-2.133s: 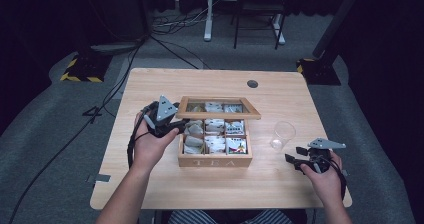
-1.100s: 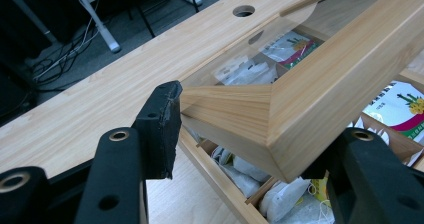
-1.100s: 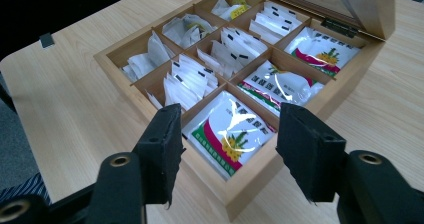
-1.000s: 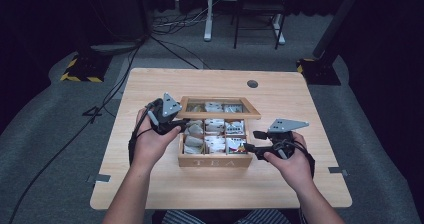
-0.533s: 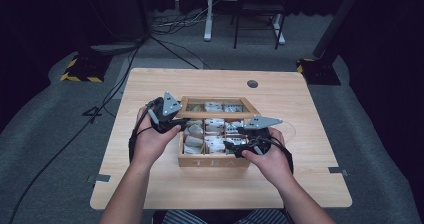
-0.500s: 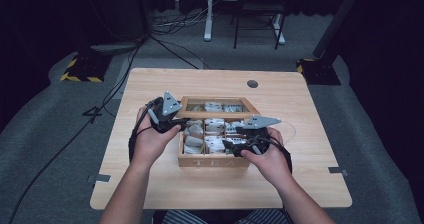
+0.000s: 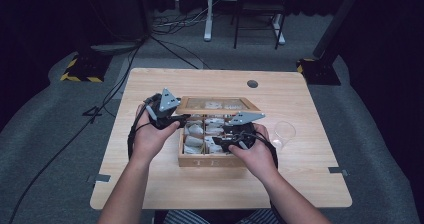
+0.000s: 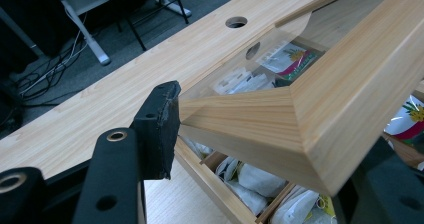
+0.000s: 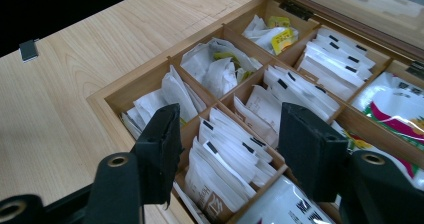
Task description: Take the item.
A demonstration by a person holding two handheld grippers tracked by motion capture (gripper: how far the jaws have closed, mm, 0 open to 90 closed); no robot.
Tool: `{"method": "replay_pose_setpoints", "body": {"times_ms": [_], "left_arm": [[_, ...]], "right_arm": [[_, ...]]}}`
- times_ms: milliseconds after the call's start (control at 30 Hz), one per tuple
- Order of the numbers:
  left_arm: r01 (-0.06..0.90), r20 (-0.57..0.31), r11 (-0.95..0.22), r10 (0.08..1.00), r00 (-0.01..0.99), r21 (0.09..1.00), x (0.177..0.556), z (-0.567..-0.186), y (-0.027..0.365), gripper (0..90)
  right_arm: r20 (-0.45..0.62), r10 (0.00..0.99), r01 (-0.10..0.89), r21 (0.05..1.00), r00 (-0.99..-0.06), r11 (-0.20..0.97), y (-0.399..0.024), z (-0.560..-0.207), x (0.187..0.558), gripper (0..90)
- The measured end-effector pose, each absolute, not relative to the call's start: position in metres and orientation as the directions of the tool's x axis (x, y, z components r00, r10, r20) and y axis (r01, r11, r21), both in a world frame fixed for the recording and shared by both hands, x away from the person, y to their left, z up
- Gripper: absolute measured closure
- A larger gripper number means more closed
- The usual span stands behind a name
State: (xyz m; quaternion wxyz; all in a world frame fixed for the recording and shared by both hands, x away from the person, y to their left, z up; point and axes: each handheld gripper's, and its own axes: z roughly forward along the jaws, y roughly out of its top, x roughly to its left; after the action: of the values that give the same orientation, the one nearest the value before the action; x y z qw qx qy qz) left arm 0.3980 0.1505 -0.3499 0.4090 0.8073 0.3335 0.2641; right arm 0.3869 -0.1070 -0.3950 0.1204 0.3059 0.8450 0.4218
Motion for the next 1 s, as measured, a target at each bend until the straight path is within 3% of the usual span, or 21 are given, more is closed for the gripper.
{"method": "replay_pose_setpoints", "body": {"times_ms": [733, 1000], "left_arm": [[0.314, 0.136, -0.423, 0.752, 0.645, 0.850, 0.401, -0.349, 0.151, 45.4], [0.316, 0.129, -0.417, 0.752, 0.646, 0.852, 0.401, -0.350, 0.151, 45.3]], "right_arm": [[-0.002, 0.557, 0.323, 0.812, -0.831, 0.486, -0.058, -0.414, 0.387, 44.5], [0.007, 0.538, 0.329, 0.799, -0.843, 0.504, -0.046, -0.427, 0.392, 49.5]]}}
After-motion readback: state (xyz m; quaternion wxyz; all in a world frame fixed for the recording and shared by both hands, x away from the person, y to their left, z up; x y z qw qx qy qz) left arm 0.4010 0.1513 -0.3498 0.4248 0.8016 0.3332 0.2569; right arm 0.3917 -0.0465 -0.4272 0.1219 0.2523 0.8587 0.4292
